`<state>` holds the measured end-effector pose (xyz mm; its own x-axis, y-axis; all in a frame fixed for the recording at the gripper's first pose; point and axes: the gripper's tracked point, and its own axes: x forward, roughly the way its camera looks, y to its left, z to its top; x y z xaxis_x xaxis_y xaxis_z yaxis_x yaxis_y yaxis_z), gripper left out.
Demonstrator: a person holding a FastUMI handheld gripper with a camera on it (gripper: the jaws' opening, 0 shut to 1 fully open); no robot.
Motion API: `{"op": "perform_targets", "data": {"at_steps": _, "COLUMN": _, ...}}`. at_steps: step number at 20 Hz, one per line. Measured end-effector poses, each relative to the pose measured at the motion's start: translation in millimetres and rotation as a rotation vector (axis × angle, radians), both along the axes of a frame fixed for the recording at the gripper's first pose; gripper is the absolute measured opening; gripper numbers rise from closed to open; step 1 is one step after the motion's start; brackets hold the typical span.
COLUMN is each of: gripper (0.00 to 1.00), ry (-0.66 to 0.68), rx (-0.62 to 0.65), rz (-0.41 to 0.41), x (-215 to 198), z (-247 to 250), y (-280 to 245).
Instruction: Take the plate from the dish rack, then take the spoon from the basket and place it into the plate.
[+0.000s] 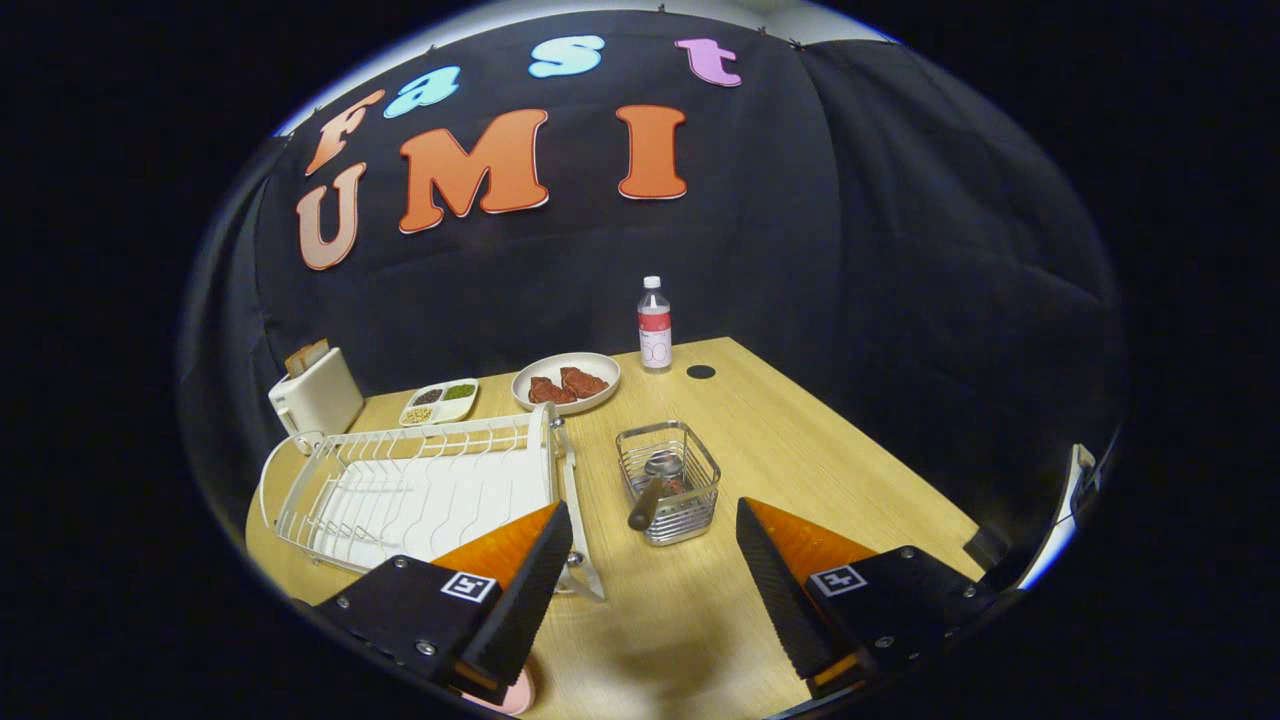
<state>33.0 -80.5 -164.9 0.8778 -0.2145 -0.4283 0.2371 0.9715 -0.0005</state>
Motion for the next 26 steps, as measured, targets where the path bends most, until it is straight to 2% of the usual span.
{"op": "perform_targets", "data": {"at_steps": 5, "gripper": 0.97, "ry": -0.012, "rx": -0.112, "rz": 0.059, "x": 27, "z": -10, "y": -2}}
{"op": "perform_targets", "data": {"at_steps": 11, "gripper": 0.81, "ry": -0.036, "rx": -0.138, "rz": 0.122, "x": 44, "z": -29, "y": -4}}
{"op": "perform_targets", "data": {"at_steps": 13, "gripper": 0.71, "ry": -0.048, "rx": -0.142, "rz": 0.133, "x": 48, "z": -30, "y": -8}}
{"op": "perform_targets", "data": {"at_steps": 14, "gripper": 0.61, "ry": -0.051, "rx": -0.144, "rz": 0.14, "x": 51, "z": -31, "y": -9}}
{"op": "perform_targets", "data": {"at_steps": 15, "gripper": 0.56, "ry": -0.047, "rx": -0.147, "rz": 0.144, "x": 54, "z": -34, "y": -10}}
{"op": "perform_targets", "data": {"at_steps": 16, "gripper": 0.44, "ry": -0.045, "rx": -0.141, "rz": 0.149, "x": 56, "z": -37, "y": -11}}
{"op": "perform_targets", "data": {"at_steps": 17, "gripper": 0.37, "ry": -0.041, "rx": -0.133, "rz": 0.148, "x": 57, "z": -38, "y": -12}}
{"op": "perform_targets", "data": {"at_steps": 18, "gripper": 0.24, "ry": -0.04, "rx": -0.129, "rz": 0.145, "x": 59, "z": -39, "y": -15}}
{"op": "perform_targets", "data": {"at_steps": 19, "gripper": 0.18, "ry": -0.049, "rx": -0.123, "rz": 0.15, "x": 61, "z": -38, "y": -17}}
{"op": "perform_targets", "data": {"at_steps": 22, "gripper": 0.12, "ry": -0.051, "rx": -0.139, "rz": 0.167, "x": 61, "z": -36, "y": -19}}
{"op": "perform_targets", "data": {"at_steps": 26, "gripper": 0.09, "ry": -0.063, "rx": -0.116, "rz": 0.165, "x": 64, "z": -28, "y": -24}}
